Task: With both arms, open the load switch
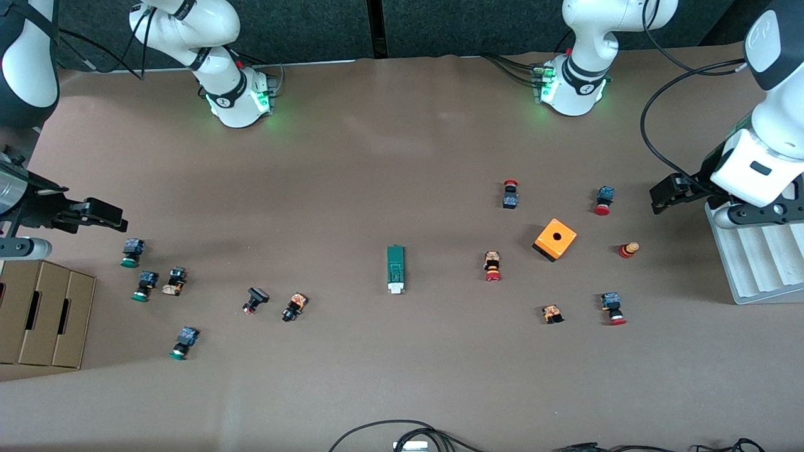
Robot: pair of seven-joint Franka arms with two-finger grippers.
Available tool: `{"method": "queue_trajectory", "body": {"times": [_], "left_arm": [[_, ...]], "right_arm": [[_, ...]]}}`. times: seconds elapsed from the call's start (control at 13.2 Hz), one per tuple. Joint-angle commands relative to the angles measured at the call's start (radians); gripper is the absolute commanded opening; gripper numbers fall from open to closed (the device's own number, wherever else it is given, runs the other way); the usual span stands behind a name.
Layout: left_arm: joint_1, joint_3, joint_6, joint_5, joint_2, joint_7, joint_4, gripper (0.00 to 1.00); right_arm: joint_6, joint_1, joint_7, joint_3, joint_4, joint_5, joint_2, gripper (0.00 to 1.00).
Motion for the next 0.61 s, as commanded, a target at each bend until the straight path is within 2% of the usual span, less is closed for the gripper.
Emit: {"method": "queue_trajectory", "body": {"times": [0.0,0.53], "left_arm": [[0.002,0.001,-0.015,0.000,0.008,0.006,0.024,1.00],[0.002,0.001,-0.015,0.000,0.008,0.003,0.024,1.00]], "right_arm": [[-0.007,-0.009,-0.003,0.007,-0.002,-0.020,-0.010,1.00],[-0.006,-0.014,-0.006,-0.002,-0.002,-0.011,-0.006,1.00]]}}
